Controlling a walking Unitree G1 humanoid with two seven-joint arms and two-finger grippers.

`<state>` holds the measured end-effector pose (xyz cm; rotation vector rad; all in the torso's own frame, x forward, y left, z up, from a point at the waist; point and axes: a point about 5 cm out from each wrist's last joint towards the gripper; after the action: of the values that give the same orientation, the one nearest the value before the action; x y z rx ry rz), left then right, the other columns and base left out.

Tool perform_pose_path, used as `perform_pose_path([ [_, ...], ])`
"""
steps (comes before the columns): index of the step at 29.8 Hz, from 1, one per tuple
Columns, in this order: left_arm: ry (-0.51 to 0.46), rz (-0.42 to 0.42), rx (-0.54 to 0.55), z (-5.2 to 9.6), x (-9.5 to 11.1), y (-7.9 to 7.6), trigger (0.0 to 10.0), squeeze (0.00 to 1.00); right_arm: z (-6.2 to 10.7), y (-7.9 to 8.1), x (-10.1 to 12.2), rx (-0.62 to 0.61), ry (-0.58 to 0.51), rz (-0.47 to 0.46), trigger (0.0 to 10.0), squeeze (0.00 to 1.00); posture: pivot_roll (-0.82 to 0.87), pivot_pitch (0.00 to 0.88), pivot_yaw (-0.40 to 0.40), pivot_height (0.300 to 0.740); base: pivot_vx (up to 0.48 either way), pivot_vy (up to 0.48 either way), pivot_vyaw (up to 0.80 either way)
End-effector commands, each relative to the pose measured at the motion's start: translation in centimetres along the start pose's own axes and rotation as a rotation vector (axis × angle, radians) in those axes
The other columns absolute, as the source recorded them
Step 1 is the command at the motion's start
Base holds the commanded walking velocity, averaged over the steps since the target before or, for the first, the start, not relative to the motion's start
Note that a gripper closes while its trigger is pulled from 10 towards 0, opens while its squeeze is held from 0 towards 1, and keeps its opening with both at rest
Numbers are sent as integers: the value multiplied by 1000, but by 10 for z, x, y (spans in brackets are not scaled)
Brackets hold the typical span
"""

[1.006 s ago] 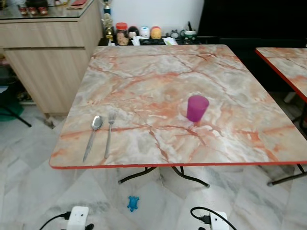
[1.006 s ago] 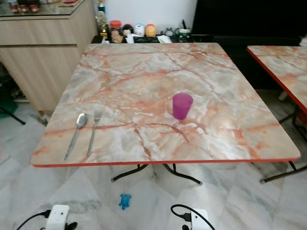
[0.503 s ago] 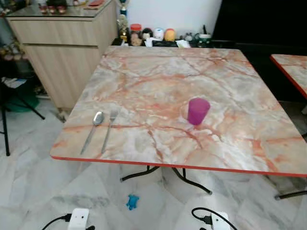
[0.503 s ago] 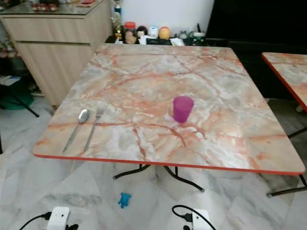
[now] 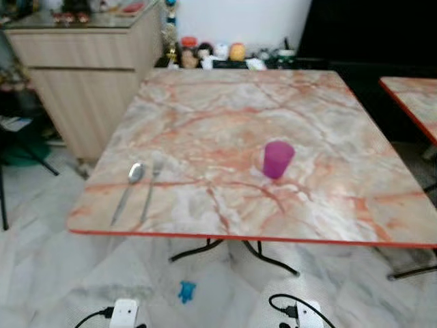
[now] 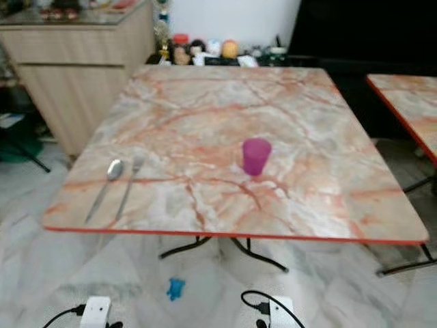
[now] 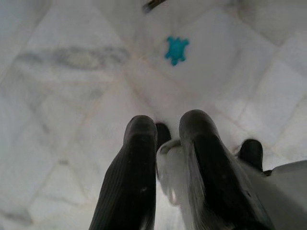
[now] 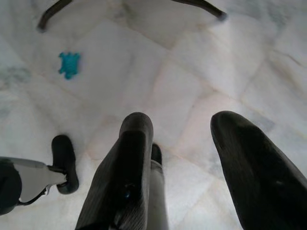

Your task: Setting the table

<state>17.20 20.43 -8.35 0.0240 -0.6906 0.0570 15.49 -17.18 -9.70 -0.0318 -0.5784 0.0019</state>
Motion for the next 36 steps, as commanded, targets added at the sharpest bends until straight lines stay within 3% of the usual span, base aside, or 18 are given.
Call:
perform_pose_path([
  [1,7,-3,29,1,5,20,10000,0,0,-1,-2,0,9,-3,10000,0,121,0,-36,740,0,0,-731],
  [5,-1,3,53,4,12,41,10000,0,0,-1,-2,0,10,-2,10000,0,121,0,-35,740,0,0,-730],
  [9,-2,8,56,6,10,45,10000,0,0,-1,-2,-1,11,-2,10000,0,121,0,-36,740,0,0,-728],
  [17,12,20,20,3,-5,14,10000,0,0,-1,-2,0,12,-1,10000,0,123,0,-35,740,-126,0,-725],
  [19,13,10,18,3,-3,14,10000,0,0,-1,-2,1,11,-2,10000,0,124,0,-34,740,0,0,-719],
  [28,7,27,67,8,10,55,10000,0,0,0,-2,1,12,-3,10000,0,126,0,-35,740,0,0,-712],
  [36,16,5,21,4,-4,15,10000,0,0,0,-2,-2,12,-10,10000,0,125,0,-33,740,0,0,-712],
])
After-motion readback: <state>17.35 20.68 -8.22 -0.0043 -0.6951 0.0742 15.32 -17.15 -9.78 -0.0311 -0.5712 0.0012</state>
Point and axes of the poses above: a point about 5 cm out from each wrist's last joint towards the gripper, its own z axis pointing back from the gripper into the wrist, its own x axis along the axis of the wrist's last joint, y = z × x, and after that the axes turned 5 degrees about z, right-handed
